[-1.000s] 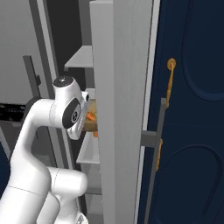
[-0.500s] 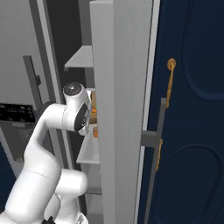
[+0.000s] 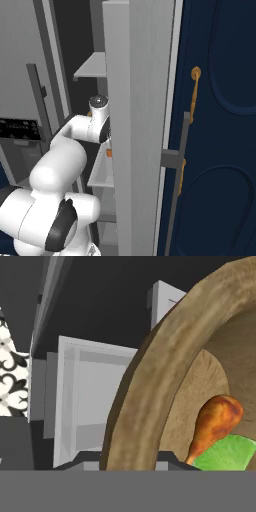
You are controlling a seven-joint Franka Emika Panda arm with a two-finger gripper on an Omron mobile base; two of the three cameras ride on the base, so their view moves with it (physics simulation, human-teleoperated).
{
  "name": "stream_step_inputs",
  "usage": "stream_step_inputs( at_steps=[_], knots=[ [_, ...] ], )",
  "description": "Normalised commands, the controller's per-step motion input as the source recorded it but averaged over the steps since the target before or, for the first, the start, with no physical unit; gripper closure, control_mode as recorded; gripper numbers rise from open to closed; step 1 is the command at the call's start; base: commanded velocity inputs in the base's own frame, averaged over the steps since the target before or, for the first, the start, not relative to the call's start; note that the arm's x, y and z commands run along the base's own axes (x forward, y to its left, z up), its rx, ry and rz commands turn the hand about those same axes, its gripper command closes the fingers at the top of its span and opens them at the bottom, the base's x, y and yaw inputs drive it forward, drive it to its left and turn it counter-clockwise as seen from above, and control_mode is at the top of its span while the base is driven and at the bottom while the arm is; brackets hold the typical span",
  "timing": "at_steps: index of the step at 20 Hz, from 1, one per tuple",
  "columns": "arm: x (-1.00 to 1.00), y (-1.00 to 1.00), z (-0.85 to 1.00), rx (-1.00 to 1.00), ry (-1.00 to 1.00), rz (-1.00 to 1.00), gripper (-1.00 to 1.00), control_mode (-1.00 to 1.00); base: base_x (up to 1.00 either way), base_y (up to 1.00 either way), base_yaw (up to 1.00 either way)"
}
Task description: Pick the chicken drumstick and lemon wedge from their plates and place them in the bowl. Then put the bowl in the fridge.
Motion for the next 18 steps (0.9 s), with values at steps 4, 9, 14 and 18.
stream_step_inputs(
  at_steps=[4, 9, 14, 18],
  knots=[
    [0.58, 0.00, -0.35, -0.01, 0.00, 0.01, 1.00, -1.00, 0.00, 0.00, 0.00],
    [0.49, -0.02, 0.01, 0.00, 0.01, 0.00, 1.00, -1.00, 0.00, 0.00, 0.00],
    [0.26, 0.00, -0.01, 0.00, 0.00, 0.00, -1.00, -1.00, 0.00, 0.00, 0.00],
    [-0.02, 0.00, 0.00, 0.00, -0.07, 0.00, -1.00, -1.00, 0.00, 0.00, 0.00]
  ],
)
